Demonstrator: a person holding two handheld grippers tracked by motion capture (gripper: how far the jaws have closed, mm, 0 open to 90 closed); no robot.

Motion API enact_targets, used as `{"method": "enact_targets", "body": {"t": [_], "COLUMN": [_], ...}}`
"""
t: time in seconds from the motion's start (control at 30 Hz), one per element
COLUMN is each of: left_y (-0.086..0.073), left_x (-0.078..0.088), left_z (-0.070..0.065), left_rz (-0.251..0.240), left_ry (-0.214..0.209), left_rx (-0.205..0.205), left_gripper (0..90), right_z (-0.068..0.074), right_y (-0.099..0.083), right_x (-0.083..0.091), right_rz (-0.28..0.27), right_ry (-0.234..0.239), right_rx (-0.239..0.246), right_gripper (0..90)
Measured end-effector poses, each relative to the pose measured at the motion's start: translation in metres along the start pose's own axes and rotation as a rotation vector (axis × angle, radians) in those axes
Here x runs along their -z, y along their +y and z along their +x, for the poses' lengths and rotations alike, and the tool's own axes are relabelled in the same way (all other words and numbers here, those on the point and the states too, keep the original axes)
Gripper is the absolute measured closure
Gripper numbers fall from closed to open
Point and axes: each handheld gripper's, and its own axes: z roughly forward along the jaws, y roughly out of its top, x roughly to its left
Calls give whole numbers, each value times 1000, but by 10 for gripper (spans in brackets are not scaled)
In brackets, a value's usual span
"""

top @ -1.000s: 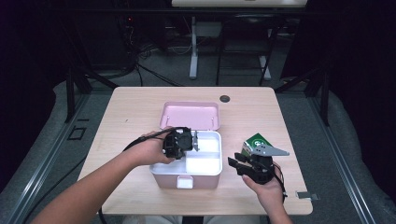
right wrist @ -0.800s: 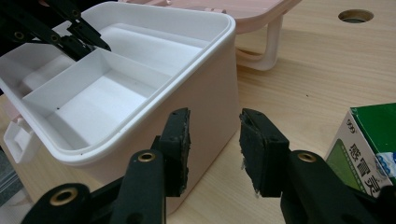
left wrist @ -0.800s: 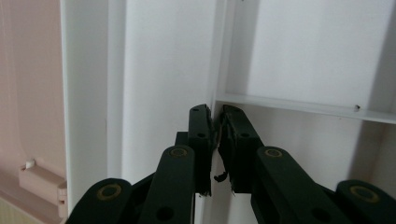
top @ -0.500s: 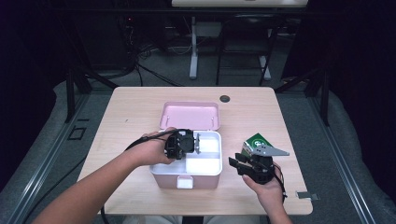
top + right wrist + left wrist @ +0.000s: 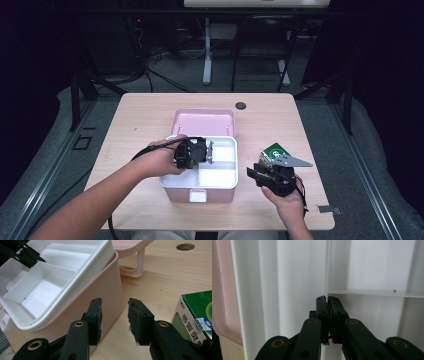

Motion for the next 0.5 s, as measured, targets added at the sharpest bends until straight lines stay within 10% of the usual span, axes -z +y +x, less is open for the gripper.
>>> {"method": "enact_targets", "body": {"t": [0.5], "left_y": [-13], "left_x": [34], "left_z": [14], "left_rz": [-34], "left_ry": [-7], "left_rx": [114], "left_gripper": [895], "right_z": [-4], "right_y": [-1], "right_x": [2], "right_rz": [-11], "right_ry": [-5], "right_rx": [-17], "right_gripper": [624]}}
